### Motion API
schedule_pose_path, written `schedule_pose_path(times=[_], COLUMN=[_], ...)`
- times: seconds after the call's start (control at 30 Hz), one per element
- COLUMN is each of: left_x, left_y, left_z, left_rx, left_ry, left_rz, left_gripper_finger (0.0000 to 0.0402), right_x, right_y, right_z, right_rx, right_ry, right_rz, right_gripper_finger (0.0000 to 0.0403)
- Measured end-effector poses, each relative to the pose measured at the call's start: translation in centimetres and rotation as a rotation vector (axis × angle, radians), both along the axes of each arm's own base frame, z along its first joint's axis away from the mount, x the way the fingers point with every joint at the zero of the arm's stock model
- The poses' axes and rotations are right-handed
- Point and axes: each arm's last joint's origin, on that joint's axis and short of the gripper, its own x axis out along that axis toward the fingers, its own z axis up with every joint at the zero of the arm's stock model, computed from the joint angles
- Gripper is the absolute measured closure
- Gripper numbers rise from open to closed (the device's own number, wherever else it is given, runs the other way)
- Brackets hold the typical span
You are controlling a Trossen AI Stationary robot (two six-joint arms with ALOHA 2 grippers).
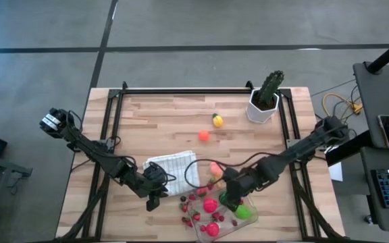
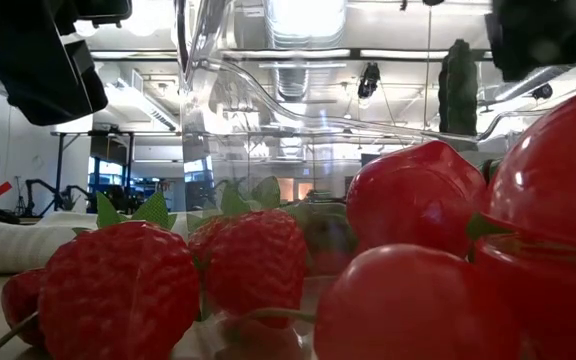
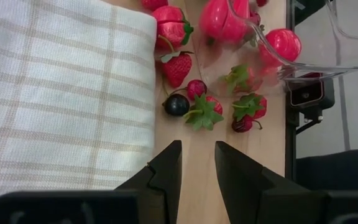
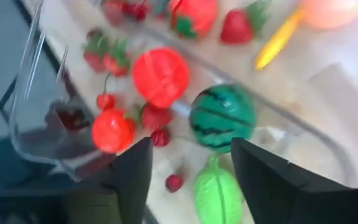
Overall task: Pick and placing Produce into tupperware
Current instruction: Put the strawberry into the transparent bin
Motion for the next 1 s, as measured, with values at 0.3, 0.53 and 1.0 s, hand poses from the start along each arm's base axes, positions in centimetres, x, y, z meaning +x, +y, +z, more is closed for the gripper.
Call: schedule_pose_path(times=[0.3, 0.53, 1.0], left_x=[0.1, 0.4, 3.8], left_y=[0.2, 0.1, -2.9], left_z=[-0.1, 0.4, -2.0], left_rx=[0.011, 0.261, 0.146], left_ry=[0.007, -0.129, -0.221], left_rz=[0.002, -0.231, -0.264], left_gripper_finger=[0.032, 0.032, 0.032], right_x=[-1.9, -2.2, -2.4], right_y=[-1.9, -2.3, -2.4], right_z=[1.9, 2.3, 2.4], right_rx=[-0.1, -0.127, -0.131], right_ry=[-0.002, -0.003, 0.005], right_rz=[-0.188, -0.173, -0.151], right_gripper_finger=[0.0148, 0.0155, 0.016])
